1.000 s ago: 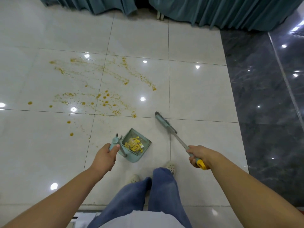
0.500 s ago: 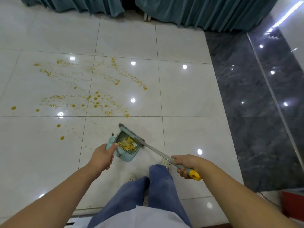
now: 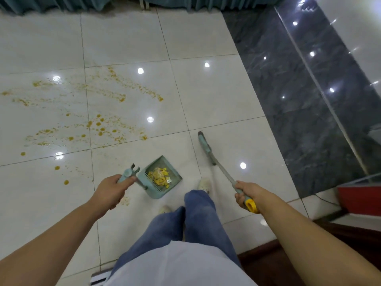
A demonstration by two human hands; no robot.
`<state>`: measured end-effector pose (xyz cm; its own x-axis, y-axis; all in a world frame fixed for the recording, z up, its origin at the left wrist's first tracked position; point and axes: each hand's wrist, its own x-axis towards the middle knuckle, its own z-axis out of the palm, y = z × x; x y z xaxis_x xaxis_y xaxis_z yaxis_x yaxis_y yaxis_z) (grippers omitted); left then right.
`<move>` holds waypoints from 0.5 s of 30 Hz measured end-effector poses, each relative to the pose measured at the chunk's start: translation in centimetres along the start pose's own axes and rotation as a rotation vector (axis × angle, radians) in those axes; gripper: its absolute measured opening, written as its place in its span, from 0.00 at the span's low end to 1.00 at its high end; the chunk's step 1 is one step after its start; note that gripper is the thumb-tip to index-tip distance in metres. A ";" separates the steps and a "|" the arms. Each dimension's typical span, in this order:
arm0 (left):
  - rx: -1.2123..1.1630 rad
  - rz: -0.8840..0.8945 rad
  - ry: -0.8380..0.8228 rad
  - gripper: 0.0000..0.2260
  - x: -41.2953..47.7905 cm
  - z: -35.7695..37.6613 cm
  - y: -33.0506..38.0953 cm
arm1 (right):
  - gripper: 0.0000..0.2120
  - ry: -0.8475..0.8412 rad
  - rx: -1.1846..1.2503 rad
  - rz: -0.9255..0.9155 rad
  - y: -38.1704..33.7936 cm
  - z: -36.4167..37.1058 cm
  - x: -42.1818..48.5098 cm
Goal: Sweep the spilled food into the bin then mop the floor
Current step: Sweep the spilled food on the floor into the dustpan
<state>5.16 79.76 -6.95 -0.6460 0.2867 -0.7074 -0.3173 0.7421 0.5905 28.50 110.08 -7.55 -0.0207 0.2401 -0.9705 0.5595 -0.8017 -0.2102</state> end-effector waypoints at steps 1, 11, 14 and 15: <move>0.033 0.009 0.003 0.17 -0.1 0.0 -0.3 | 0.01 -0.002 0.028 0.003 0.3 -0.5 0.0; 0.134 0.011 0.065 0.19 -1.2 1.8 -2.6 | 0.11 -0.028 0.047 0.138 1.3 -0.7 -0.1; 0.186 0.023 0.094 0.22 -1.5 2.6 -3.3 | 0.10 -0.066 -0.088 0.164 0.8 1.4 -1.2; 0.190 0.022 0.103 0.22 -1.7 2.7 -3.5 | 0.10 -0.077 -0.144 0.168 0.7 2.2 -1.5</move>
<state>9.24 78.34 -8.90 -0.7220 0.2479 -0.6460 -0.1718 0.8402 0.5144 27.15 107.94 -6.51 0.0229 0.0626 -0.9978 0.6728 -0.7391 -0.0309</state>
